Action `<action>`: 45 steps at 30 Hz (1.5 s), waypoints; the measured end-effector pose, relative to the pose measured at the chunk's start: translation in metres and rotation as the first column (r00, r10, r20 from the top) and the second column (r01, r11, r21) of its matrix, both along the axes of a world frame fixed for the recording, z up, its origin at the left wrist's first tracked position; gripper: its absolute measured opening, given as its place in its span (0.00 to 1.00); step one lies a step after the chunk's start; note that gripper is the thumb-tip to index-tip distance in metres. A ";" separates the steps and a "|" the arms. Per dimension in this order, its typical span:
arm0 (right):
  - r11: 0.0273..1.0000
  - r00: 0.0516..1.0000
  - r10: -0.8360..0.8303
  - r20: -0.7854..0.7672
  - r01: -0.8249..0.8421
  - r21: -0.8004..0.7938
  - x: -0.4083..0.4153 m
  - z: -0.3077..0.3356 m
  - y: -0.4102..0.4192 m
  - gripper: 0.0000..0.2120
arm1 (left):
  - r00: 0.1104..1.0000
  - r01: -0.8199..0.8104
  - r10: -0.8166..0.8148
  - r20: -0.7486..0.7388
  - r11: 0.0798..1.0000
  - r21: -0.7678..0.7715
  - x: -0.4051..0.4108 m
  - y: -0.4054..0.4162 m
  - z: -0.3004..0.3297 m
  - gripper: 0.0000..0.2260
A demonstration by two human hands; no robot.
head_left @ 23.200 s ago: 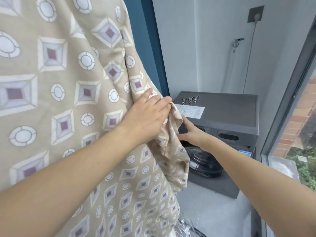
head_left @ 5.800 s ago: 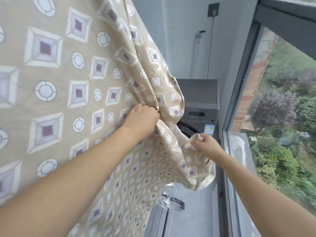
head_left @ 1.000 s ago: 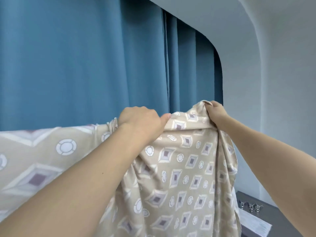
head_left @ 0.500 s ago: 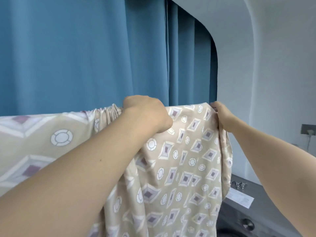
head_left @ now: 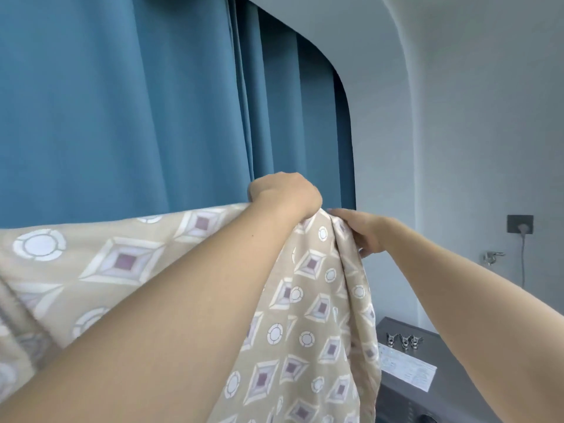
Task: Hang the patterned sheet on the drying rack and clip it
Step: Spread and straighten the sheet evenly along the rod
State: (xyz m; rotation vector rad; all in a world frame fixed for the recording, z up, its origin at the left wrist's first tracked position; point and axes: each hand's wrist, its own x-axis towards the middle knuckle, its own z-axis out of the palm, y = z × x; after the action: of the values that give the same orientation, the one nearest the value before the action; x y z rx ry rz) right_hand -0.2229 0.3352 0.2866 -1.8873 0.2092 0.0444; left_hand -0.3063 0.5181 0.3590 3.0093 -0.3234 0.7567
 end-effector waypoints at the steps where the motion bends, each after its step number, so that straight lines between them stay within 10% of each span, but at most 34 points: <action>1: 1.000 0.999 -0.015 0.042 0.016 -0.005 0.007 0.003 -0.002 0.18 | 0.999 -0.016 0.016 -0.046 1.000 -0.009 0.008 -0.007 0.001 0.09; 7: 1.000 0.992 0.006 0.124 -0.005 -0.010 0.023 0.020 -0.027 0.11 | 0.995 0.008 -0.011 -0.095 0.999 -0.031 0.034 -0.038 0.008 0.09; 13: 0.885 0.886 0.464 -0.001 -0.464 -0.024 0.022 0.002 -0.056 0.18 | 0.960 0.134 -0.062 0.274 0.958 -0.253 0.028 -0.027 -0.012 0.07; 18: 0.797 0.819 0.542 0.186 -0.572 0.194 0.021 -0.019 -0.077 0.15 | 0.850 0.179 -0.117 0.513 0.981 -0.073 0.037 -0.022 -0.029 0.06; 23: 0.946 0.939 0.124 0.320 -0.209 0.247 0.015 -0.014 -0.089 0.09 | 0.811 0.081 -0.170 0.560 0.980 0.180 0.040 -0.021 -0.045 0.11; 29: 0.908 0.925 -0.101 0.366 0.236 -0.347 0.018 -0.007 -0.088 0.07 | 0.822 0.051 -0.165 0.545 0.975 0.219 0.038 -0.025 -0.044 0.11; 32: 0.972 0.928 -0.223 0.298 0.190 0.137 0.015 0.000 -0.094 0.07 | 0.815 0.031 -0.164 0.555 0.970 0.241 0.038 -0.025 -0.044 0.11; 35: 0.740 0.876 -0.252 0.411 -0.099 0.665 0.014 0.009 -0.103 0.09 | 0.817 0.038 -0.158 0.554 0.974 0.222 0.037 -0.024 -0.044 0.11; 45: 0.646 0.814 -0.385 0.436 -0.099 0.757 0.029 -0.030 -0.089 0.27 | 0.795 0.087 -0.161 0.584 0.984 0.152 0.029 -0.027 -0.045 0.11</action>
State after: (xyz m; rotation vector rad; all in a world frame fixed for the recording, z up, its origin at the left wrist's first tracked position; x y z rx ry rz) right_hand -0.1941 0.2462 0.2565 -0.9481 -0.0727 -0.4879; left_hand -0.2771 0.4908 0.3144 2.7176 -0.5861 1.7174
